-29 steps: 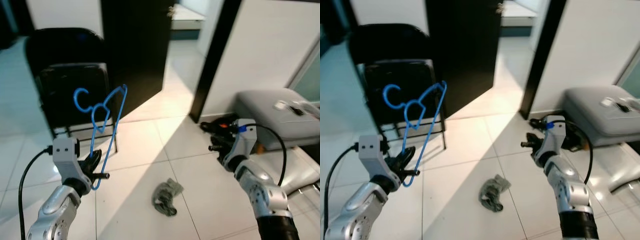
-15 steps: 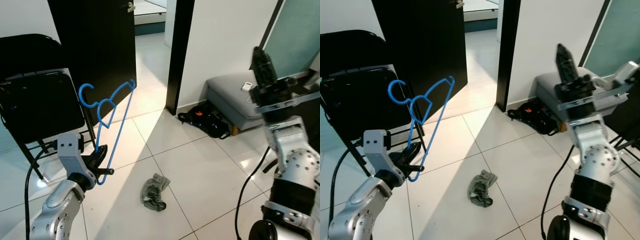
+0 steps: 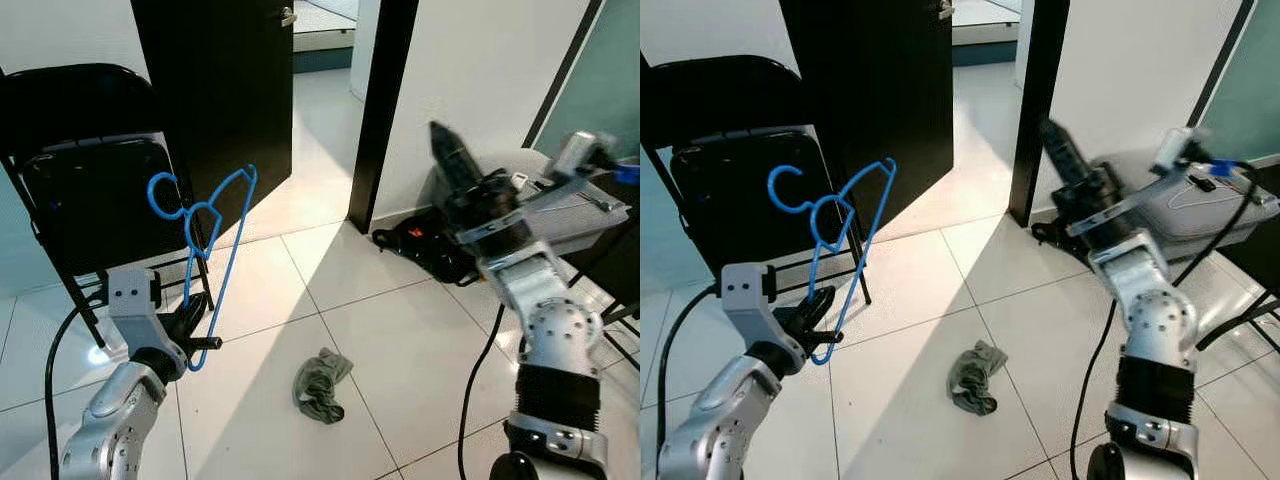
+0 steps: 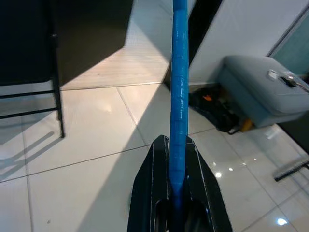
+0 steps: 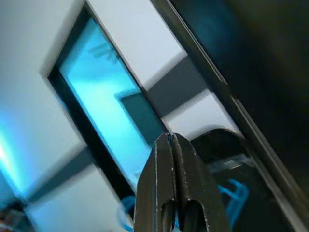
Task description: Hang hanger
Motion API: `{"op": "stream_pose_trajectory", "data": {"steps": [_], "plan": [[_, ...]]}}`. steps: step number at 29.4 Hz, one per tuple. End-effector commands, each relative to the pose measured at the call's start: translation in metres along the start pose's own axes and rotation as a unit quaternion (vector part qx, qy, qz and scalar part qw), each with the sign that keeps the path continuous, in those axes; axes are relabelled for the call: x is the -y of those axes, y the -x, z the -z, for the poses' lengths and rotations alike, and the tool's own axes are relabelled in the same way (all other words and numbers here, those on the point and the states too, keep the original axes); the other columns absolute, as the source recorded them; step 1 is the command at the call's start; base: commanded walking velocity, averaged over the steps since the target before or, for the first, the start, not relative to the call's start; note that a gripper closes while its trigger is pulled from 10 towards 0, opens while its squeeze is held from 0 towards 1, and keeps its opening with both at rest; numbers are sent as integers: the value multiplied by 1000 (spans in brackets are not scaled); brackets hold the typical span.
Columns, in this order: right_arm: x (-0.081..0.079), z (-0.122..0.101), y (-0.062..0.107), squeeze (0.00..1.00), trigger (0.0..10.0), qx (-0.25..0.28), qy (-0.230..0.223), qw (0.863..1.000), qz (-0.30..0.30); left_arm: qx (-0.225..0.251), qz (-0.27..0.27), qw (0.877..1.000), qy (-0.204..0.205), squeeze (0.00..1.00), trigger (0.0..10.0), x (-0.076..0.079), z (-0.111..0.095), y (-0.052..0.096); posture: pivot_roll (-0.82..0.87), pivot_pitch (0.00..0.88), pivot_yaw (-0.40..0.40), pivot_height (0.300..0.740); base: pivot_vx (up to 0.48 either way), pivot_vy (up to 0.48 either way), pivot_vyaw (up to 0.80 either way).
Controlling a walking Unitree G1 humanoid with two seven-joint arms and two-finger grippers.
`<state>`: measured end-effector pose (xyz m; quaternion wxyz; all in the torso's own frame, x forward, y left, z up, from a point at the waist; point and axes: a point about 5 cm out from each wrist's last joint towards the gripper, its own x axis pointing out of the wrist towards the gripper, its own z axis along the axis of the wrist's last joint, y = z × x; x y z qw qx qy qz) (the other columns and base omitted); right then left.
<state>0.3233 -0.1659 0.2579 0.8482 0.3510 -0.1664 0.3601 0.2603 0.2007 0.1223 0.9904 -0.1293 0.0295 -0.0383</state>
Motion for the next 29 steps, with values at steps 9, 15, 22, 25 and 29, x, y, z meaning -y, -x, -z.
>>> {"op": "stream_pose_trajectory", "data": {"steps": [9, 15, 22, 25, 29], "plan": [[53, 31, 10, 0, 10000, -107, 184, 959, 188, 18, -62, 998, -8, 0, 10000, -15, -2, -3, 180, 0, -70, 740, 0, 0, 0], [85, 39, 50, 0, 10000, -151, 155, 946, 239, 24, -62, 998, -9, 0, 10000, -14, -3, -7, 169, 0, -90, 740, 0, 0, 0], [95, 39, 65, 0, 10000, -146, 138, 943, 266, 30, -62, 998, -7, 0, 10000, -11, -5, -9, 119, 0, -79, 740, 0, 0, 743], [93, 39, 62, 0, 10000, -138, 134, 949, 250, 30, -60, 998, -7, 0, 10000, -11, -5, -11, 123, 0, -81, 740, 0, 0, 800], [92, 43, 59, 0, 10000, -128, 130, 954, 236, 30, -55, 998, -12, 0, 10000, -10, -6, -13, 116, 0, -74, 740, 0, 0, 800]]}}
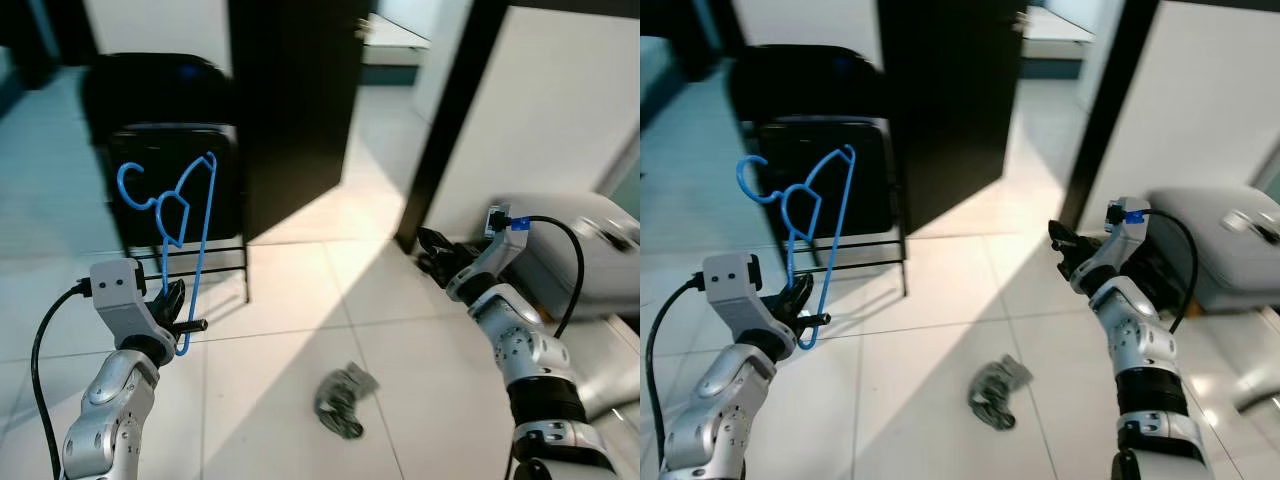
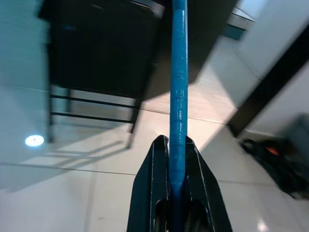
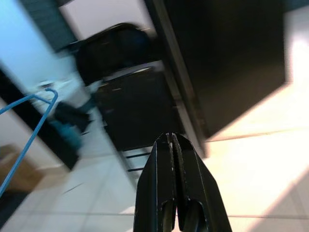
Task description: Hang hanger
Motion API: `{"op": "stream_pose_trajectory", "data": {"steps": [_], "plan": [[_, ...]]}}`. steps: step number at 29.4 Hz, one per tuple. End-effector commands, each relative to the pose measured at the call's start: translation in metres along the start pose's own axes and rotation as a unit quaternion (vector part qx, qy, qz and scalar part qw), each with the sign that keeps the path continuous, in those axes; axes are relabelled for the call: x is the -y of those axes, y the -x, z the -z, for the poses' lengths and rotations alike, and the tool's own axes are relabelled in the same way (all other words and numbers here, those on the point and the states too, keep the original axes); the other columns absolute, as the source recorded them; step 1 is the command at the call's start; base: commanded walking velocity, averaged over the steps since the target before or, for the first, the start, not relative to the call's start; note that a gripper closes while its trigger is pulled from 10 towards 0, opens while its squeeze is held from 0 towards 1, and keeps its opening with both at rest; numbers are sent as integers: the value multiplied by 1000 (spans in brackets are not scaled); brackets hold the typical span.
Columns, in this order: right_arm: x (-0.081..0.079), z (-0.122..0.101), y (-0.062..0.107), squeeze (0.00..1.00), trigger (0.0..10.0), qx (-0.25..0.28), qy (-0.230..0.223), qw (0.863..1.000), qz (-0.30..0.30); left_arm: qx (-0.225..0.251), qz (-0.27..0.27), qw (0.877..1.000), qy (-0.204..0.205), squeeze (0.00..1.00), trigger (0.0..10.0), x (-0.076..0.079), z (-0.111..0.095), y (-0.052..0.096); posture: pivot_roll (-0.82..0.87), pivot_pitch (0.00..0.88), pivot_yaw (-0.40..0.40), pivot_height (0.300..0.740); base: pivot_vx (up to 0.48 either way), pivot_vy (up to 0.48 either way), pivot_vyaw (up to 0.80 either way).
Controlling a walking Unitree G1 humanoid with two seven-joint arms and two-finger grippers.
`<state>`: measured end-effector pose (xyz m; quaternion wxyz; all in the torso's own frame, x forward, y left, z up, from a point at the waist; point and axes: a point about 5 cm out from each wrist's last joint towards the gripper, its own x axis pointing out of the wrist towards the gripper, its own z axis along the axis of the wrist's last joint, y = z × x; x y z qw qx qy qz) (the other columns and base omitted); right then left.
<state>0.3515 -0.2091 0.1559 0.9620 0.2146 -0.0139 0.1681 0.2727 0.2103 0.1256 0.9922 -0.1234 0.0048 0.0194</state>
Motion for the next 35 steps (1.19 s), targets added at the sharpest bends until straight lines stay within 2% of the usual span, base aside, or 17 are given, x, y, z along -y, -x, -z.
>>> {"op": "stream_pose_trajectory", "data": {"steps": [1, 7, 15, 25, 30, 35], "plan": [[-1, 3, 0, 0, 10000, 2, -4, 1000, -9, -1, 0, 1000, -9, 0, 10000, -1, 1, -2, 109, 0, -65, 740, 0, 0, 800], [-5, 6, -3, 0, 10000, 1, -9, 1000, -30, -1, 3, 1000, -19, 0, 10000, -1, 0, -4, 111, 0, -58, 740, 0, 0, 800], [-6, 6, -3, 0, 10000, 15, -24, 999, -38, 15, 17, 998, -67, 0, 10000, 3, -4, -1, 113, 0, -49, 740, 0, 0, 800], [-6, 7, -3, 0, 10000, 17, -23, 999, -45, 24, 31, 995, -96, 0, 10000, 9, -6, 0, 113, 0, -47, 740, 0, 0, 800], [-7, 7, -3, 0, 10000, 17, -21, 998, -53, 27, 48, 991, -119, 0, 10000, 15, -6, 2, 110, 0, -48, 740, 0, -422, 800], [-7, 7, -3, 0, 10000, 16, -20, 998, -53, 27, 50, 992, -116, 0, 10000, 16, -5, 1, 109, 0, -48, 740, 0, -458, 800]]}}
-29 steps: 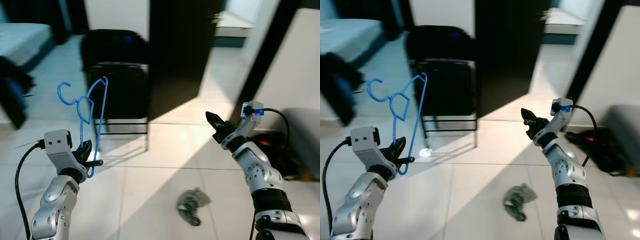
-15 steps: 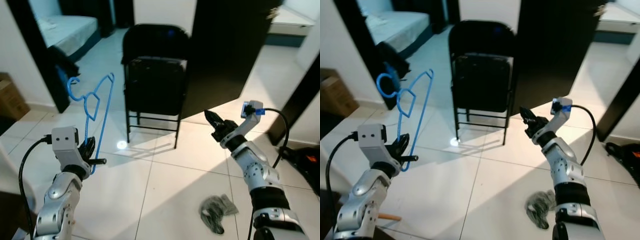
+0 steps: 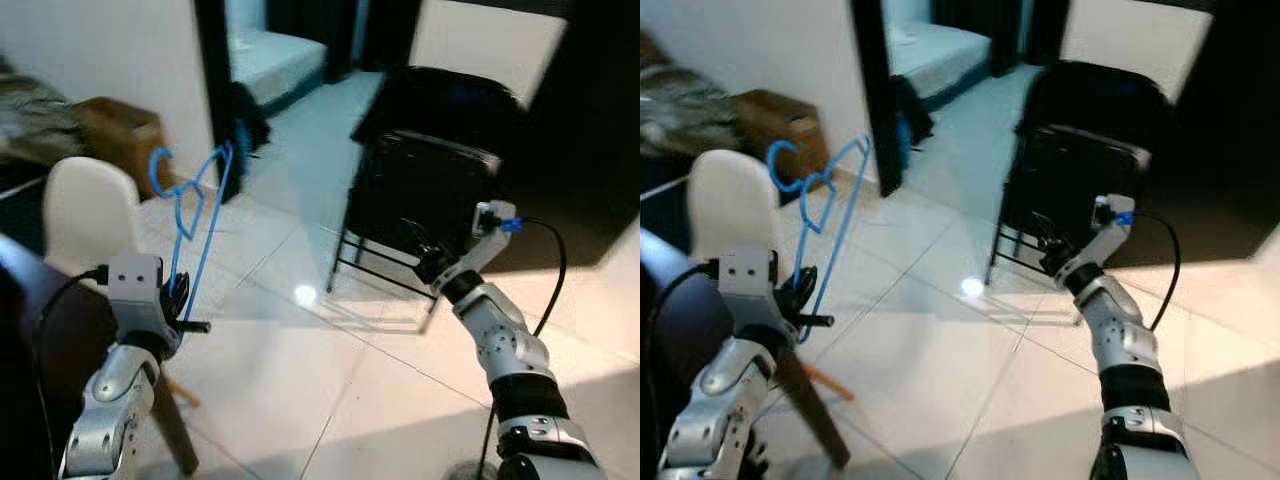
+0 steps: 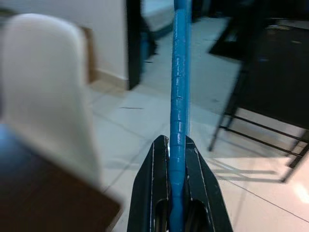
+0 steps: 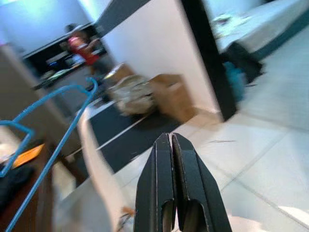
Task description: Hang hanger
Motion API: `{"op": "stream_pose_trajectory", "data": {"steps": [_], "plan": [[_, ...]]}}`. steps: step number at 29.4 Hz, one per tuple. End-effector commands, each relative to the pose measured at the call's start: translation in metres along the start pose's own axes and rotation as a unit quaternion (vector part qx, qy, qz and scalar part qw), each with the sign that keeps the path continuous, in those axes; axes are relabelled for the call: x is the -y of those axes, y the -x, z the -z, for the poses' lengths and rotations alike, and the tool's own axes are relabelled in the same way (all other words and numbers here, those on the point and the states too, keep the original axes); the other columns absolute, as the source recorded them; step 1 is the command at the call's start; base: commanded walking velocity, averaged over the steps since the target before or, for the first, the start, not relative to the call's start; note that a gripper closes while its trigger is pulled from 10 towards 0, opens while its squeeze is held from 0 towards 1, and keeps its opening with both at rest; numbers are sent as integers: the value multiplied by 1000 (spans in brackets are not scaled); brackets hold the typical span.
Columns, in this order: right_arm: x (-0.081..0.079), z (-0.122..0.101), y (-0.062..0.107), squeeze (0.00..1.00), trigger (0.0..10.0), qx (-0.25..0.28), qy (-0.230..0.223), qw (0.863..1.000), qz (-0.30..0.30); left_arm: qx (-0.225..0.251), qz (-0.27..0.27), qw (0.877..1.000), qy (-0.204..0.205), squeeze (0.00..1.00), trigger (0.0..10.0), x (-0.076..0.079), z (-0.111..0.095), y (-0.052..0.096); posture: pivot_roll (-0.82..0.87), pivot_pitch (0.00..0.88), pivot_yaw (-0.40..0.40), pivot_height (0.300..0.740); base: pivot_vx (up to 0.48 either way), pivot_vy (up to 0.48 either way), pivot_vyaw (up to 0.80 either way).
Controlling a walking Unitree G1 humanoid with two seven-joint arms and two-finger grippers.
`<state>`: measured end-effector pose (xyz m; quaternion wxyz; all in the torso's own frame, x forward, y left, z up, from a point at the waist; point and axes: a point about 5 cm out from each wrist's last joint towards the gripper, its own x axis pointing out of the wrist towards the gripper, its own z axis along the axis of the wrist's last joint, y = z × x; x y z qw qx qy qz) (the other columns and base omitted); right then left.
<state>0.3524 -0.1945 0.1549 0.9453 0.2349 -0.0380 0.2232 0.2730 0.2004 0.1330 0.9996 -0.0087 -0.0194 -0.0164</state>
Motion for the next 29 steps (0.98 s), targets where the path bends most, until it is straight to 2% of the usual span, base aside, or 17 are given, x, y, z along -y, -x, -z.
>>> {"op": "stream_pose_trajectory", "data": {"steps": [1, 11, 17, 19, 20, 22, 23, 24, 27, 29], "plan": [[4, 0, 3, 0, 10000, -1, 3, 1000, 4, 7, 11, 1000, 5, 0, 10000, 4, -1, 1, 109, 0, -47, 740, 0, -281, 800], [4, 3, 3, 0, 10000, -7, 9, 1000, -3, 8, 3, 1000, 7, 0, 10000, 2, -1, 1, 109, 0, -48, 740, 0, -56, 800], [1, 5, 2, 0, 10000, -12, 15, 1000, -17, 11, -14, 1000, -7, 0, 10000, -1, -1, 1, 109, 0, -47, 740, 0, 0, 800], [-1, 6, 2, 0, 10000, -14, 18, 999, -24, 25, -45, 998, -32, 0, 10000, -5, -5, 2, 102, 0, -44, 740, 0, 0, 800], [-1, 6, 2, 0, 10000, -14, 18, 999, -24, 25, -45, 998, -32, 0, 10000, -5, -5, 2, 102, 0, -44, 740, 0, 0, 800], [-2, 7, 3, 0, 10000, -18, 22, 999, -32, 41, -74, 993, -82, 0, 10000, -9, -12, 5, 98, 0, -47, 740, 0, 0, 800], [-2, 7, 3, 0, 10000, -18, 22, 999, -32, 41, -74, 993, -82, 0, 10000, -9, -12, 5, 98, 0, -47, 740, 0, 0, 800], [-3, 8, 3, 0, 10000, -20, 25, 999, -37, 49, -85, 990, -102, 0, 10000, -9, -17, 6, 97, 0, -47, 740, 0, 0, 800], [-5, 9, 3, 0, 10000, -24, 27, 998, -44, 59, -100, 985, -125, 0, 10000, -9, -24, 8, 99, 0, -51, 740, 0, 0, 800], [-5, 9, 3, 0, 10000, -24, 27, 998, -44, 59, -100, 985, -125, 0, 10000, -9, -24, 8, 99, 0, -51, 740, 0, 0, 800]]}}
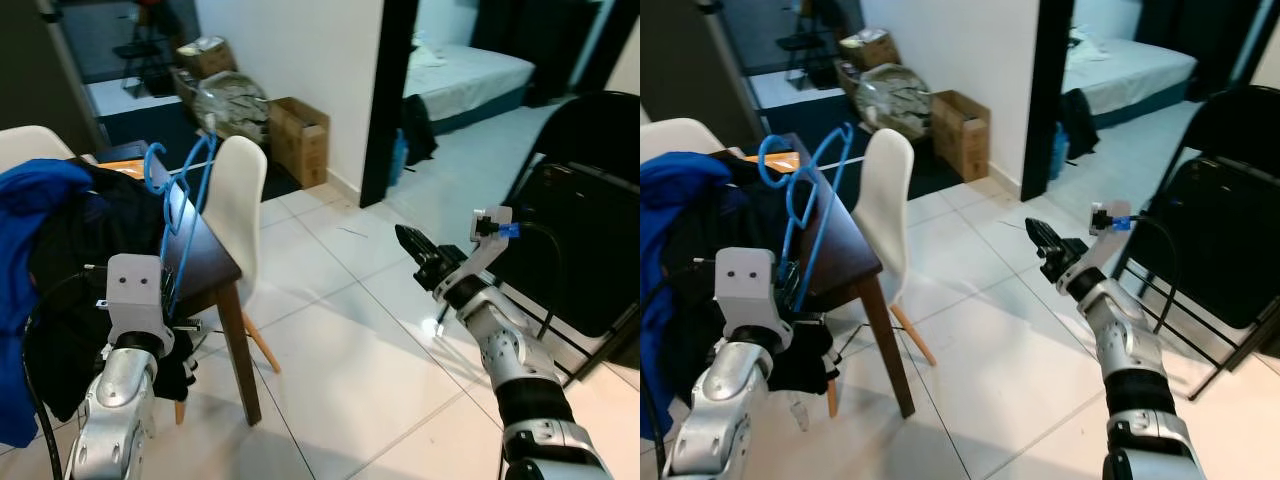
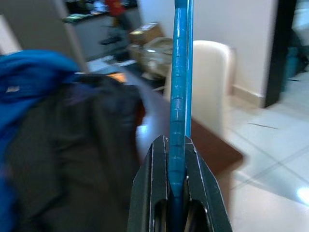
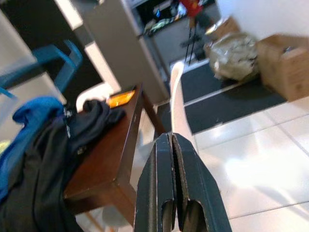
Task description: Hang hanger
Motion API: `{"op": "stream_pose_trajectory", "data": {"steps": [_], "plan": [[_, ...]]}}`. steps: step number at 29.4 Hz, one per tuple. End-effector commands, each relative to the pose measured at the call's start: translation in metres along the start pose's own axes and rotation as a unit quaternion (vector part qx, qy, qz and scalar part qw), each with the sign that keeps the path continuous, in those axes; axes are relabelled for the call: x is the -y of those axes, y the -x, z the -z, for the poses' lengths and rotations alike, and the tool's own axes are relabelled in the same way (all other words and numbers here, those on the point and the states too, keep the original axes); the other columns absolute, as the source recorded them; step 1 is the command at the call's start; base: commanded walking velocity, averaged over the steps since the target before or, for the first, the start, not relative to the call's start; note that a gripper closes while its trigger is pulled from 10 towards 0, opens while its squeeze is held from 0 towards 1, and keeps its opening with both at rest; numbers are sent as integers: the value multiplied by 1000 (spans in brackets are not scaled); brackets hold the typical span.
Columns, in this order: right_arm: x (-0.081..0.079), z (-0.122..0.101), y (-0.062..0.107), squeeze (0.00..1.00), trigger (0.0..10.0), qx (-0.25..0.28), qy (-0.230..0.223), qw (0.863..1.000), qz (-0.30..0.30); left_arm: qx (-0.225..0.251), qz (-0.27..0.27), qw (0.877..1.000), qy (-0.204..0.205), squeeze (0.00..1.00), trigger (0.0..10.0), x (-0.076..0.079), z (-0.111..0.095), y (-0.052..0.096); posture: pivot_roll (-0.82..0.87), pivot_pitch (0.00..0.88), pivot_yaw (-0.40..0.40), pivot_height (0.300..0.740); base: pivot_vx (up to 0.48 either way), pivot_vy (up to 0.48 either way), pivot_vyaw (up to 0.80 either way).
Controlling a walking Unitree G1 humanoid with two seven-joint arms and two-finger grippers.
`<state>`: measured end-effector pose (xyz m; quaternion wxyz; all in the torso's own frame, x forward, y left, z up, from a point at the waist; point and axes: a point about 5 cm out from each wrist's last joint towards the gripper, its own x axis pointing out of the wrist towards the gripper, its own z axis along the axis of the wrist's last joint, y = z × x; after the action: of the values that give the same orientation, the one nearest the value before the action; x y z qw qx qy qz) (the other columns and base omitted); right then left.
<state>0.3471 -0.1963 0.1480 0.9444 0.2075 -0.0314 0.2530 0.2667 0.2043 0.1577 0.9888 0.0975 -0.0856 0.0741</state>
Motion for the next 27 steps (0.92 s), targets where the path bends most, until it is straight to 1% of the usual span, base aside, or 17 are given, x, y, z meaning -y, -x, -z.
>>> {"op": "stream_pose_trajectory", "data": {"steps": [1, 2, 3, 4, 5, 6, 8, 10, 11, 14, 18, 27], "plan": [[-7, 3, -5, 0, 10000, -4, 4, 1000, -18, 1, -20, 999, -38, 0, 10000, -7, -3, 1, 103, 0, -52, 740, 0, 0, 800], [-7, 3, -5, 0, 10000, -4, 4, 1000, -18, 1, -20, 999, -38, 0, 10000, -7, -3, 1, 103, 0, -52, 740, 0, 0, 800], [-7, 3, -5, 0, 10000, -2, 1, 1000, -18, 16, -27, 997, -68, 0, 10000, -7, -10, 1, 105, 0, -51, 740, 0, 0, 800], [-7, 3, -5, 0, 10000, -2, 1, 1000, -18, 16, -27, 997, -68, 0, 10000, -7, -10, 1, 105, 0, -51, 740, 0, 0, 800], [-7, 2, -6, 0, 10000, 1, -1, 1000, -19, 29, -37, 995, -92, 0, 10000, -7, -18, 0, 105, 0, -50, 740, 0, 0, 800], [-8, 2, -6, 0, 10000, 2, -2, 1000, -22, 42, -44, 992, -107, 0, 10000, -6, -25, 0, 105, 0, -47, 740, 0, 0, 800], [-8, 2, -6, 0, 10000, 3, -2, 1000, -25, 49, -47, 991, -113, 0, 10000, -5, -29, 0, 105, 0, -47, 740, 0, 0, 800], [-8, 2, -6, 0, 10000, 3, -2, 1000, -25, 49, -47, 991, -113, 0, 10000, -5, -29, 0, 105, 0, -47, 740, 0, 0, 800], [-10, 2, -6, 0, 10000, 2, -1, 1000, -30, 59, -48, 990, -122, 0, 10000, 0, -33, -2, 104, 0, -46, 740, 0, 0, 800], [-11, 3, -7, 0, 10000, 2, -1, 999, -32, 61, -48, 989, -125, 0, 10000, 2, -33, -2, 102, 0, -45, 740, 0, 0, 800], [-12, 3, -7, 0, 10000, 2, 0, 999, -39, 50, -52, 990, -123, 0, 10000, 6, -29, 1, 105, 0, -45, 740, 0, 0, 800], [-16, 4, -8, 0, 10000, -2, 6, 999, -51, 35, -58, 991, -116, 0, 10000, 5, -25, 4, 105, 0, -47, 740, 0, 0, 800]]}}
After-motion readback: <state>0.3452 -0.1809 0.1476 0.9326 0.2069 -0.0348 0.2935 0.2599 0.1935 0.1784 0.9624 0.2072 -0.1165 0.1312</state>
